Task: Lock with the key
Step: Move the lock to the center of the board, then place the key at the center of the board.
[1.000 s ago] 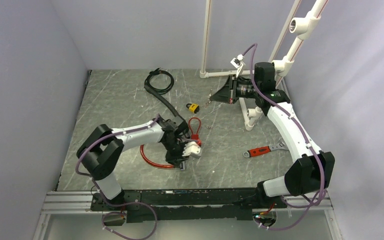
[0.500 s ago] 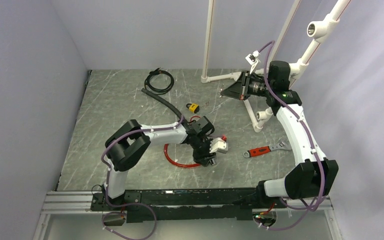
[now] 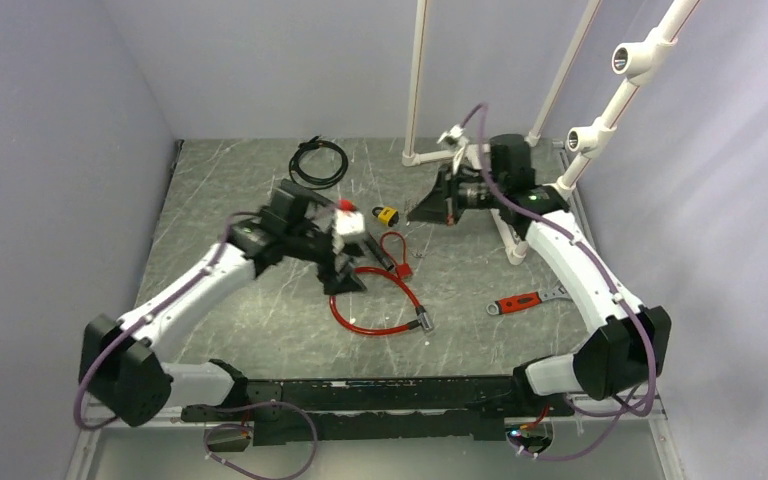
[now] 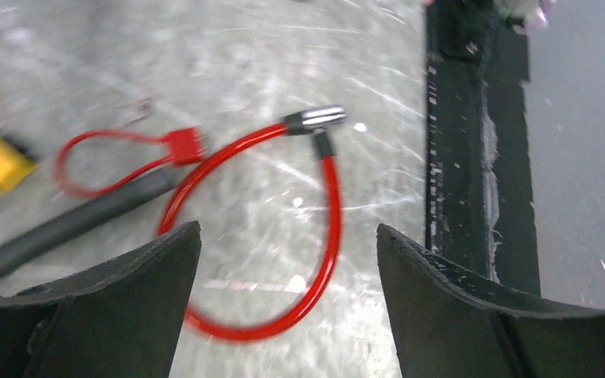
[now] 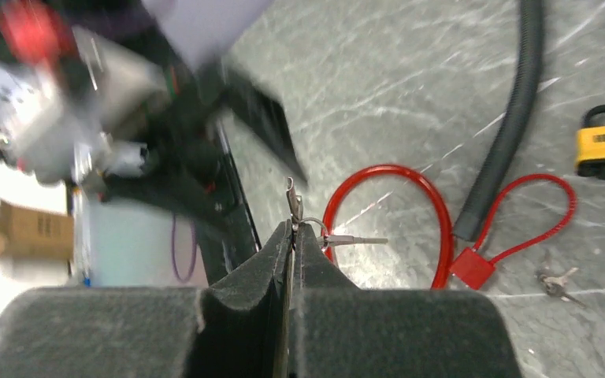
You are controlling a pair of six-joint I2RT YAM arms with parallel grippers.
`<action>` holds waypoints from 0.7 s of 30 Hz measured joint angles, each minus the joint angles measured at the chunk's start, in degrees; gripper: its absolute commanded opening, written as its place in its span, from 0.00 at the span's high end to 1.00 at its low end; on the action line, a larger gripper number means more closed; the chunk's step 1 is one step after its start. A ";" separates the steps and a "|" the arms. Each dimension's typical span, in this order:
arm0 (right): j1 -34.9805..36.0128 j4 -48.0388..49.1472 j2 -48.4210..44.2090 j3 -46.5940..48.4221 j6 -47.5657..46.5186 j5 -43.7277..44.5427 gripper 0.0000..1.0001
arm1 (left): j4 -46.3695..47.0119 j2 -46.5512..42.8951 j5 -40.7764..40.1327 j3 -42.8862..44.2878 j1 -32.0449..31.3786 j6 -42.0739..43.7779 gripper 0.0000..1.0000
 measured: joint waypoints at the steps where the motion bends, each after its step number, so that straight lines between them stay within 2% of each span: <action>1: 2.12 -1.29 0.52 0.00 -2.67 0.83 1.00 | -1.46 -2.08 1.27 0.66 3.89 -1.07 0.13; 3: 6.60 -3.72 1.53 -0.37 -8.39 2.84 1.00 | -4.63 -5.01 2.49 2.16 11.17 -2.36 0.11; 7: 14.51 -7.54 3.34 -3.48 -19.04 6.91 1.00 | -8.81 -8.24 1.86 3.58 19.69 -5.27 0.01; 14: 23.54 -10.21 9.49 -10.14 -30.71 13.70 1.00 | -9.90 -7.98 -1.44 3.63 32.85 -15.37 0.00; 17: 25.18 -10.14 11.85 -11.85 -33.55 16.17 1.00 | -9.88 -5.90 -2.51 3.63 36.04 -19.30 0.01; 21: 26.45 -9.44 14.67 -13.46 -35.85 18.67 1.00 | -9.60 -5.25 -3.32 3.45 36.63 -22.60 0.01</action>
